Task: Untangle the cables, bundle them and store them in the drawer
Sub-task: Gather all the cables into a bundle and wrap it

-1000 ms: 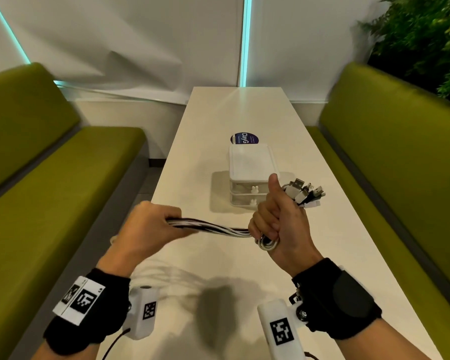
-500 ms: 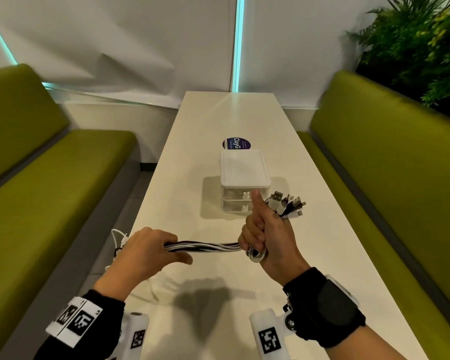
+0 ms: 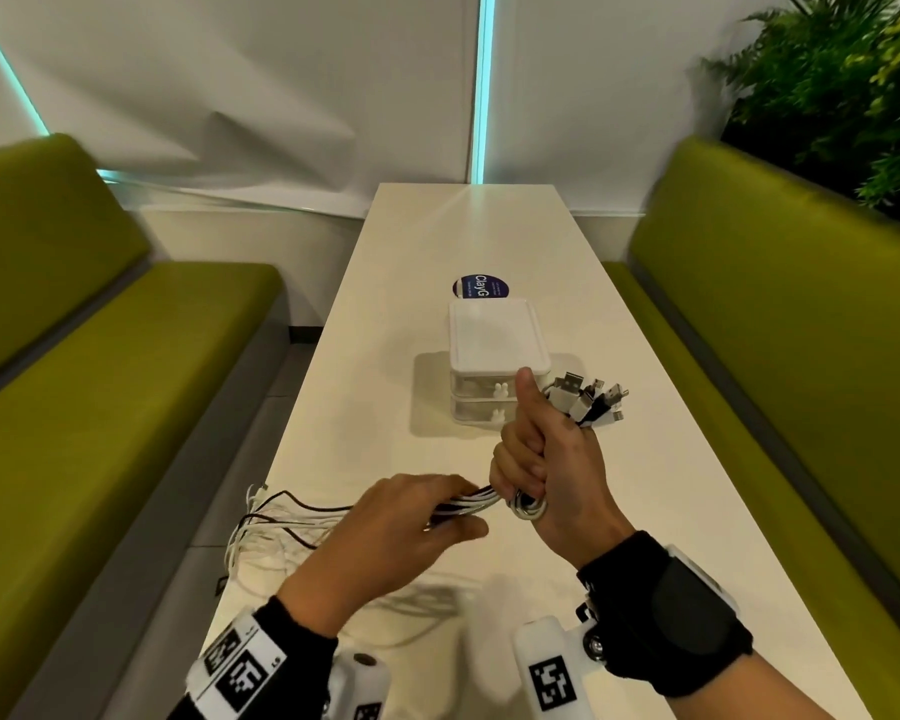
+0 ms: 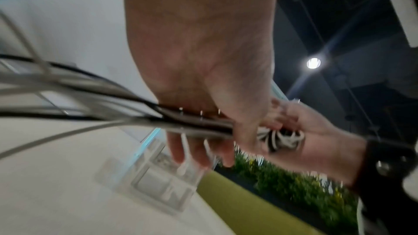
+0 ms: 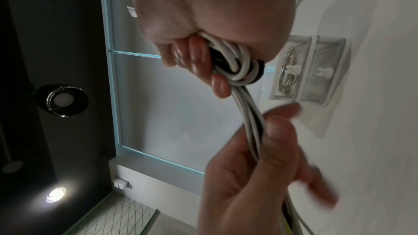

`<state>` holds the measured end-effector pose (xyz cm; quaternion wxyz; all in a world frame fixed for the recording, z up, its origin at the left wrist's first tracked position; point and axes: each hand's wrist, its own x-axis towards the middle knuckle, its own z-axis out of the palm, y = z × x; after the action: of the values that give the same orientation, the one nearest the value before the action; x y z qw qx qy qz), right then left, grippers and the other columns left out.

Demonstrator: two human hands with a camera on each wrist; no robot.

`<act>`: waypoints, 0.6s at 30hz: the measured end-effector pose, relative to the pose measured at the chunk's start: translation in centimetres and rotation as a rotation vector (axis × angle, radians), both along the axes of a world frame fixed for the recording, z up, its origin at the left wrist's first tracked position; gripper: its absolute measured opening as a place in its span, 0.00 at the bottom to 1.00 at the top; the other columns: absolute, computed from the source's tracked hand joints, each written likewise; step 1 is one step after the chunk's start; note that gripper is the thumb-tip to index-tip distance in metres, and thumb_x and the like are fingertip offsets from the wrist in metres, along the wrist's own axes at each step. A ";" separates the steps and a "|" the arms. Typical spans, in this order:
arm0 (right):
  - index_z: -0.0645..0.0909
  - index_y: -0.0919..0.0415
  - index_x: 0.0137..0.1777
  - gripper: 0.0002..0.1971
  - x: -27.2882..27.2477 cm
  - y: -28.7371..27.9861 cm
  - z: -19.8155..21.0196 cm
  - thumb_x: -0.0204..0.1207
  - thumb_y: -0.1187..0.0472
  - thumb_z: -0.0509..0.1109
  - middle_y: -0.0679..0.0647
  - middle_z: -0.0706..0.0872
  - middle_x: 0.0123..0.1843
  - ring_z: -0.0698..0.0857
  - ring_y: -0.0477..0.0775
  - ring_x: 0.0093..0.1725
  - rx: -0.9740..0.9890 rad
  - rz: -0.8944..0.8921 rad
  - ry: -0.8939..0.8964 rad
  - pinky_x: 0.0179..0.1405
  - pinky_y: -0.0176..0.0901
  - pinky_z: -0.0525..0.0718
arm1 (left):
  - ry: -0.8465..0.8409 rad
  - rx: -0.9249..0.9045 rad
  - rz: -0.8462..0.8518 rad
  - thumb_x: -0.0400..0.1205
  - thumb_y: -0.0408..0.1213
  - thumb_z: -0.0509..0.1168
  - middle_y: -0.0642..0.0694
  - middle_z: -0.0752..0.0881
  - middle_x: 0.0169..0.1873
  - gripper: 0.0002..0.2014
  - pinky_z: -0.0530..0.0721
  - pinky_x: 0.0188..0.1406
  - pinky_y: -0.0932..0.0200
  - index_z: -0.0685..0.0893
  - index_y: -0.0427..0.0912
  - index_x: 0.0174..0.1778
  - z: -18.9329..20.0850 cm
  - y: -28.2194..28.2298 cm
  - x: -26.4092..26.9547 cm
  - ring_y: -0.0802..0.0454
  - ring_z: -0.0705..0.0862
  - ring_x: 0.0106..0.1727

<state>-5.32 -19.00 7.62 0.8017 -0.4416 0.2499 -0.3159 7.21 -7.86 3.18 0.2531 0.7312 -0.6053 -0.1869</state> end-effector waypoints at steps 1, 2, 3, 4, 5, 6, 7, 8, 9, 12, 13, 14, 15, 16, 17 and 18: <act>0.54 0.57 0.27 0.31 -0.2 -0.1 0.0 0.72 0.42 0.71 0.52 0.55 0.17 0.56 0.50 0.15 -0.006 0.005 0.003 0.22 0.45 0.59 | -0.028 0.002 0.012 0.79 0.60 0.63 0.54 0.84 0.33 0.14 0.77 0.38 0.56 0.81 0.53 0.46 -0.2 0.0 -0.3 0.53 0.81 0.38; 0.54 0.57 0.26 0.31 -0.3 -0.1 -0.1 0.72 0.42 0.71 0.52 0.55 0.17 0.56 0.50 0.15 -0.010 0.010 0.009 0.22 0.45 0.58 | -0.047 0.018 0.016 0.80 0.60 0.62 0.50 0.80 0.28 0.16 0.72 0.33 0.56 0.78 0.50 0.39 -0.3 0.1 -0.4 0.49 0.77 0.34; 0.55 0.57 0.26 0.31 -0.5 -0.1 -0.2 0.72 0.42 0.72 0.52 0.55 0.17 0.55 0.50 0.16 -0.009 0.015 0.015 0.22 0.46 0.58 | -0.048 0.050 0.019 0.80 0.60 0.62 0.49 0.77 0.25 0.18 0.68 0.30 0.57 0.75 0.50 0.35 -0.2 0.3 -0.5 0.49 0.74 0.31; 0.55 0.57 0.25 0.31 -0.7 -0.2 -0.3 0.72 0.42 0.72 0.52 0.55 0.17 0.55 0.50 0.16 -0.008 0.018 0.020 0.22 0.46 0.57 | -0.035 0.086 0.028 0.79 0.61 0.63 0.49 0.75 0.23 0.20 0.65 0.28 0.59 0.74 0.50 0.32 0.2 0.4 -0.4 0.50 0.72 0.29; 0.56 0.57 0.25 0.31 -1.0 -0.3 -0.5 0.73 0.42 0.72 0.52 0.55 0.17 0.55 0.50 0.16 -0.010 0.015 0.022 0.23 0.47 0.56 | -0.028 0.119 0.038 0.77 0.63 0.64 0.50 0.74 0.22 0.21 0.64 0.26 0.61 0.75 0.49 0.31 0.5 0.5 0.0 0.52 0.71 0.28; 0.56 0.57 0.25 0.31 -1.2 -0.4 -0.6 0.73 0.42 0.72 0.52 0.56 0.17 0.55 0.50 0.16 -0.016 0.008 0.027 0.23 0.48 0.55 | -0.030 0.144 0.052 0.75 0.66 0.64 0.51 0.75 0.21 0.22 0.64 0.26 0.62 0.77 0.49 0.30 0.7 0.7 0.5 0.54 0.72 0.27; 0.57 0.57 0.25 0.30 -1.5 -0.5 -0.7 0.73 0.42 0.72 0.52 0.56 0.17 0.55 0.51 0.16 -0.024 0.002 0.039 0.24 0.49 0.54 | -0.033 0.155 0.066 0.74 0.67 0.64 0.51 0.76 0.20 0.24 0.65 0.26 0.63 0.79 0.49 0.29 1.0 0.9 1.0 0.56 0.73 0.26; 0.57 0.57 0.25 0.30 -1.7 -0.7 -0.7 0.74 0.42 0.71 0.52 0.56 0.17 0.55 0.51 0.16 -0.033 -0.002 0.056 0.24 0.49 0.54 | -0.028 0.152 0.076 0.73 0.68 0.64 0.52 0.76 0.20 0.25 0.65 0.26 0.63 0.80 0.49 0.28 1.1 1.1 1.4 0.57 0.74 0.26; 0.57 0.57 0.25 0.30 -1.9 -0.9 -0.8 0.75 0.42 0.71 0.52 0.56 0.17 0.55 0.51 0.16 -0.045 0.000 0.081 0.24 0.49 0.54 | -0.027 0.138 0.077 0.73 0.68 0.63 0.52 0.76 0.20 0.25 0.66 0.26 0.63 0.79 0.48 0.28 1.1 1.3 1.6 0.56 0.74 0.26; 0.58 0.58 0.25 0.30 -2.0 -0.8 -1.0 0.75 0.43 0.71 0.55 0.58 0.18 0.56 0.52 0.16 -0.111 0.028 0.176 0.23 0.47 0.57 | -0.022 0.068 0.037 0.77 0.65 0.62 0.52 0.73 0.19 0.24 0.64 0.25 0.62 0.75 0.49 0.27 1.2 2.0 1.2 0.53 0.70 0.26; 0.60 0.58 0.25 0.29 -1.9 -0.6 -1.1 0.76 0.43 0.71 0.56 0.59 0.19 0.57 0.52 0.16 -0.145 0.043 0.201 0.22 0.46 0.58 | -0.013 0.041 0.028 0.78 0.64 0.62 0.52 0.72 0.19 0.24 0.63 0.25 0.62 0.73 0.49 0.27 1.2 2.1 1.0 0.53 0.69 0.26; 0.62 0.59 0.25 0.28 -1.8 -0.4 -1.1 0.76 0.43 0.71 0.57 0.62 0.19 0.59 0.52 0.16 -0.192 0.059 0.230 0.21 0.44 0.61 | -0.002 0.014 0.017 0.78 0.65 0.62 0.52 0.72 0.20 0.24 0.62 0.25 0.62 0.72 0.50 0.27 1.2 2.1 0.9 0.52 0.68 0.26; 0.65 0.59 0.25 0.28 -1.7 -0.1 -1.1 0.77 0.44 0.70 0.58 0.65 0.19 0.61 0.53 0.16 -0.253 0.073 0.268 0.20 0.43 0.63 | 0.006 -0.014 0.002 0.78 0.66 0.61 0.52 0.72 0.20 0.24 0.62 0.25 0.62 0.71 0.50 0.27 1.2 2.2 0.9 0.52 0.67 0.26; 0.67 0.60 0.24 0.27 -1.6 0.1 -1.1 0.78 0.44 0.69 0.59 0.68 0.20 0.63 0.54 0.16 -0.316 0.089 0.304 0.19 0.41 0.65 | 0.015 -0.041 -0.008 0.78 0.67 0.60 0.52 0.72 0.21 0.24 0.62 0.26 0.63 0.71 0.51 0.27 1.2 2.2 0.9 0.52 0.67 0.26; 0.69 0.60 0.23 0.28 -1.5 0.3 -1.1 0.79 0.44 0.69 0.60 0.73 0.21 0.66 0.55 0.16 -0.370 0.108 0.335 0.19 0.40 0.67 | 0.029 -0.060 -0.011 0.78 0.66 0.60 0.52 0.73 0.22 0.23 0.63 0.26 0.63 0.71 0.52 0.27 1.3 2.2 0.9 0.52 0.67 0.27; 0.72 0.59 0.23 0.27 -1.4 0.6 -1.1 0.79 0.44 0.69 0.61 0.77 0.22 0.69 0.55 0.17 -0.409 0.124 0.357 0.19 0.40 0.68 | 0.041 -0.069 -0.015 0.78 0.64 0.62 0.52 0.73 0.22 0.21 0.63 0.26 0.63 0.70 0.54 0.27 1.3 2.2 0.8 0.53 0.67 0.27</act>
<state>-6.71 -18.44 6.54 0.6571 -0.6573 0.2909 -0.2270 8.05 -5.66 4.46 0.2893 0.7135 -0.6115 -0.1825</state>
